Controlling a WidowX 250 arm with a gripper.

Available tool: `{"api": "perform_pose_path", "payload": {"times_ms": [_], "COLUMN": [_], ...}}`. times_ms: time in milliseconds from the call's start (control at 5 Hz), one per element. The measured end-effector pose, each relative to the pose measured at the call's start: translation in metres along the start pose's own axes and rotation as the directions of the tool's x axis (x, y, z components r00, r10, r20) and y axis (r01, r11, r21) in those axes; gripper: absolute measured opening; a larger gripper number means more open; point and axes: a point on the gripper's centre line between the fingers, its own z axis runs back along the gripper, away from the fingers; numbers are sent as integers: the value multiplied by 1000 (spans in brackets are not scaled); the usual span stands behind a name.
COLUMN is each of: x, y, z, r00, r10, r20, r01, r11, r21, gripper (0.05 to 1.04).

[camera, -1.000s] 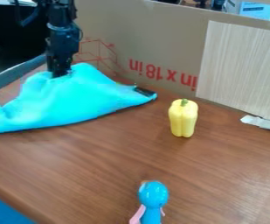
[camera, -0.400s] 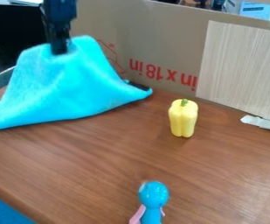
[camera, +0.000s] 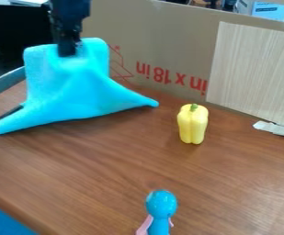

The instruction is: Unfold the cloth from top left to bottom right of the table

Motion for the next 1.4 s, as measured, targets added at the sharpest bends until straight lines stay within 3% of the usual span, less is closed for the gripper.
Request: {"api": "perform_pose_path", "payload": {"times_ms": [200,400,600,800,1000,1400], "x": [-10,-16,-25,-28,-33,-45], "y": [-49,-94,-122,-138,-149,-175], "z": [-3,-15,-32,-32,-24,31], "r00": [999,994,990,995,997,997], "r10": [25,-15,30,40,39,1], "r20": [-37,-105,-139,-87,-71,75], "r01": [-22,31,7,-11,-19,-6], "r11": [998,987,965,952,964,998], "r21": [61,155,261,307,266,69], "gripper": [55,75,122,137,339,913]}}
